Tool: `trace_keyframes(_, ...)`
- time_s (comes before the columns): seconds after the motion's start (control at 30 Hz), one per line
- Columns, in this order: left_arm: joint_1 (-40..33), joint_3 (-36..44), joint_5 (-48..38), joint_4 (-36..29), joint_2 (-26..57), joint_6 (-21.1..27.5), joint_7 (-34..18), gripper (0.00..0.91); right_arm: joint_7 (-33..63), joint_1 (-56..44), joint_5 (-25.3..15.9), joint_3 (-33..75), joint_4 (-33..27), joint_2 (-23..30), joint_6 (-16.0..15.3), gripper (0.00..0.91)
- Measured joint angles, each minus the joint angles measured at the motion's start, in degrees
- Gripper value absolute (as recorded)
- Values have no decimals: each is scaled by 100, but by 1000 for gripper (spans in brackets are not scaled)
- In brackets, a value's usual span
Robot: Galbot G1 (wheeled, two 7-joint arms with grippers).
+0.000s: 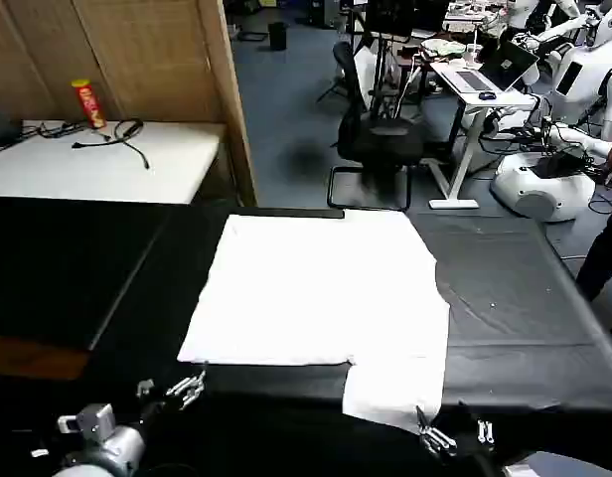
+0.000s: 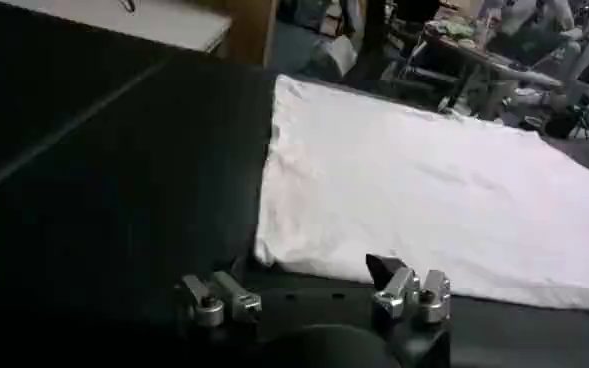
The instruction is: Fold and organize the clothes.
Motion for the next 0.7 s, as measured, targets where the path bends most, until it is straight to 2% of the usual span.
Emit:
trace_keyframes(0.23, -262, 22, 436, 143, -27, 36, 53, 878, 134, 244, -1, -76, -169, 56, -155, 878)
trace_keyframes(0.3, -357, 55, 506, 215, -27, 37, 46, 878, 151, 308, -2, -106, -236, 77, -173, 790)
trace_keyframes(0.33, -394, 73, 539, 252, -27, 33, 47, 809, 159, 332, -3, -126, -263, 89, -177, 780)
trace_keyframes(0.37, -428, 94, 565, 289, -26, 24, 51, 624, 165, 354, -7, -139, -288, 102, -179, 741)
trace_keyframes(0.4, -461, 116, 594, 339, -31, 20, 60, 517, 168, 376, -12, -156, -312, 118, -181, 702)
trace_keyframes(0.43, -485, 139, 613, 383, -34, 19, 67, 224, 177, 395, -16, -169, -331, 127, -191, 575)
trace_keyframes(0.47, -503, 156, 631, 423, -39, 19, 68, 137, 183, 417, -22, -187, -362, 136, -203, 527)
trace_keyframes(0.5, -515, 177, 654, 458, -45, 18, 68, 68, 184, 432, -32, -201, -383, 143, -203, 302)
trace_keyframes(0.57, -516, 200, 679, 511, -50, 19, 69, 0, 185, 449, -42, -212, -421, 155, -205, 107)
trace_keyframes(0.63, -514, 220, 706, 545, -52, 9, 70, 0, 185, 452, -55, -213, -443, 159, -227, 29)
trace_keyframes(0.7, -503, 230, 709, 558, -50, -5, 72, 0, 178, 446, -60, -220, -438, 159, -272, 0)
